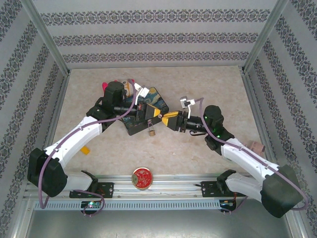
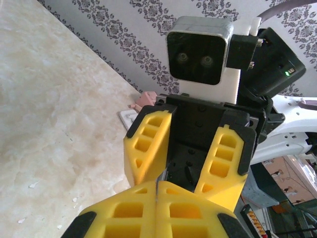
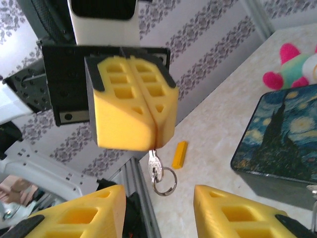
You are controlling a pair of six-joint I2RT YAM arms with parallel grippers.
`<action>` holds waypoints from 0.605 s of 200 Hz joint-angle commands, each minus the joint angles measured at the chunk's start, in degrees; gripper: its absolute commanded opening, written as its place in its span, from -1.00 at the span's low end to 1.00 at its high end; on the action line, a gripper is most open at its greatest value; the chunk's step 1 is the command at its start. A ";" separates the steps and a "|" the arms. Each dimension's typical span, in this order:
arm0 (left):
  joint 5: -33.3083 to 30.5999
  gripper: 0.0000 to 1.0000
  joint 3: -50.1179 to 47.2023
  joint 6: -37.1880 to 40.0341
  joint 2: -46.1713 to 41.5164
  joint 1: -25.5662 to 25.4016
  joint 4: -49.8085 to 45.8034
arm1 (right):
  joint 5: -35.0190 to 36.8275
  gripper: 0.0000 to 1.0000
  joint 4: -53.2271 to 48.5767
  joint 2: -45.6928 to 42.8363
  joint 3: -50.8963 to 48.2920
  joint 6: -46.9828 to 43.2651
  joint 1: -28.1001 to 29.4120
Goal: Unlock the padlock with the key
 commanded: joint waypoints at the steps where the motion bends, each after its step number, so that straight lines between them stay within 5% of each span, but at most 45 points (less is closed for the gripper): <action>1: -0.34 -1.00 1.57 0.06 -0.49 -0.40 0.55 | 4.40 -0.18 5.48 -0.60 -1.21 4.95 -0.36; 121: 0.98 -1.00 0.96 -2.91 0.31 -0.41 4.42 | 2.34 -0.24 15.55 6.10 0.34 10.36 1.59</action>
